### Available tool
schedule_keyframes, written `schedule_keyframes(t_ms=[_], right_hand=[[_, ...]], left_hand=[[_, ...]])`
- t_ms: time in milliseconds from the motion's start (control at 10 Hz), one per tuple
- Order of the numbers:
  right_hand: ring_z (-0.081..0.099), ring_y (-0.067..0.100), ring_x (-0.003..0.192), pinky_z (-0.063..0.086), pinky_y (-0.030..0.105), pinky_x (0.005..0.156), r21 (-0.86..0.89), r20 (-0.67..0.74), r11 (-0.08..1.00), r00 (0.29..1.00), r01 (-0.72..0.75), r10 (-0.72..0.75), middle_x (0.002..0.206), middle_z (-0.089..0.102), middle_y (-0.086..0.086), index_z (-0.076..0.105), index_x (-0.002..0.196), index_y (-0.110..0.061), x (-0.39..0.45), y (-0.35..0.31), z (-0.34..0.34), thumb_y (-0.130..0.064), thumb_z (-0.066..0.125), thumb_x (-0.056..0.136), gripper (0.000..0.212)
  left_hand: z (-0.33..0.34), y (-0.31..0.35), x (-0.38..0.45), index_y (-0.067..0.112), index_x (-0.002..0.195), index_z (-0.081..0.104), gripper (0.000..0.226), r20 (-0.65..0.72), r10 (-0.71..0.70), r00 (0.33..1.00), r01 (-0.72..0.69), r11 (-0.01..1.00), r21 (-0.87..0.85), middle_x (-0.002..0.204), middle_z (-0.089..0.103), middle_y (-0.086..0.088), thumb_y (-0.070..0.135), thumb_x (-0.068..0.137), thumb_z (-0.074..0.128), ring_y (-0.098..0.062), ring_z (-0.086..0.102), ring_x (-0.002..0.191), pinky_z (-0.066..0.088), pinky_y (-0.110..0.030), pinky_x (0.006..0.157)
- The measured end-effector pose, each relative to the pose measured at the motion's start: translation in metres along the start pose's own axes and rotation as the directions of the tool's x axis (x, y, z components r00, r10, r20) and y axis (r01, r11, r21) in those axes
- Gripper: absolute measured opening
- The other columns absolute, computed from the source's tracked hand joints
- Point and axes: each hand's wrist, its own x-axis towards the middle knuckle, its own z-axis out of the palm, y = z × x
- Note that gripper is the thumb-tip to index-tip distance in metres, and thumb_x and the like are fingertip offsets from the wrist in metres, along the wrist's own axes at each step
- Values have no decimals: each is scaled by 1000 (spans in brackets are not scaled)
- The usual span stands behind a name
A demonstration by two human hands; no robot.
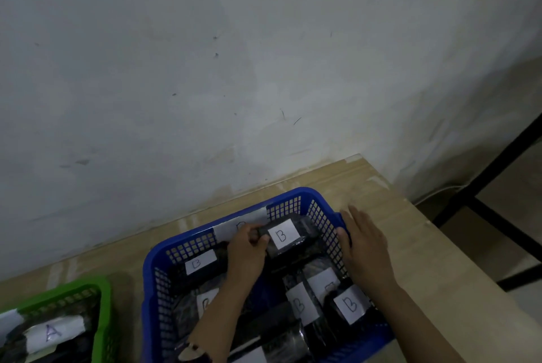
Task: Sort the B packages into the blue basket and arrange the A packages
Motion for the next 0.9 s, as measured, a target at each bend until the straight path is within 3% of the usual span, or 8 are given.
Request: schedule_keyframes(t_ms=[100, 200, 300, 500, 600, 700, 800, 900], right_hand=[[15, 22, 142, 18, 38, 112, 38, 11, 999, 1000, 3, -4, 152, 26, 3, 28, 140, -19, 1, 1, 2, -28, 33, 97, 44], [12, 19, 143, 15, 34, 112, 72, 36, 997, 999, 18, -20, 153, 23, 1, 23, 142, -21, 0, 3, 4, -30, 31, 97, 46], [13, 19, 142, 15, 34, 112, 94, 26, 995, 999, 17, -20, 153, 24, 1, 23, 142, -20, 0, 2, 3, -29, 32, 97, 46], [12, 18, 143, 14, 34, 113, 85, 43, 996, 999, 6, -10, 154, 22, 1, 22, 142, -20, -2, -1, 1, -29, 32, 97, 47], [11, 19, 143, 9, 39, 114, 44, 15, 999, 1000, 27, -27, 154, 21, 3, 25, 141, -19, -7, -6, -5, -33, 29, 97, 46], [22, 30, 140, 15, 53, 111, 18, -75, 995, 993, 95, -94, 147, 35, 10, 43, 132, -13, -21, -26, -11, -58, 4, 88, 74], [28, 30, 136, 21, 56, 109, 70, -88, 984, 983, 165, -159, 141, 44, 11, 54, 124, -11, -47, -66, -3, -62, 3, 85, 81], [35, 35, 132, 24, 54, 107, 143, -24, 938, 949, 315, -315, 136, 50, 12, 58, 119, -11, -74, -113, 12, -61, 5, 88, 80]], left_hand=[[16, -2, 7, 13, 102, 52, 20, -15, 38, 999, -37, 998, 57, 89, 54, 3, 3, 85, 56, -8, 52, 77, 43, -9, 58], [28, -9, 10, 14, 84, 48, 18, -50, 81, 995, -72, 984, 164, 78, 54, 2, 3, 80, 62, -11, 53, 71, 38, -9, 49], [36, -13, 11, 11, 76, 50, 12, -60, 119, 991, -102, 966, 237, 78, 55, -3, 7, 83, 60, -16, 53, 73, 35, -14, 55], [39, -4, 1, 8, 72, 55, 22, -51, 173, 984, -158, 962, 222, 73, 54, -5, 13, 92, 47, -16, 50, 69, 35, -8, 51], [22, 3, -17, 10, 89, 60, 14, -31, 196, 980, -181, 950, 255, 89, 56, -4, 16, 92, 47, -15, 53, 79, 39, -16, 65], [-13, 3, -45, 23, 92, 59, 8, -58, 244, 968, -220, 935, 278, 89, 53, 7, 21, 89, 52, -6, 51, 78, 35, -7, 62], [-61, -6, -81, 36, 85, 55, 9, -90, 207, 974, -172, 940, 294, 85, 57, 12, 27, 87, 54, -4, 56, 76, 42, -9, 64], [-106, -21, -111, 46, 74, 45, 23, -211, 145, 967, -76, 950, 304, 74, 55, 17, 30, 85, 57, 1, 55, 68, 39, -4, 57]])
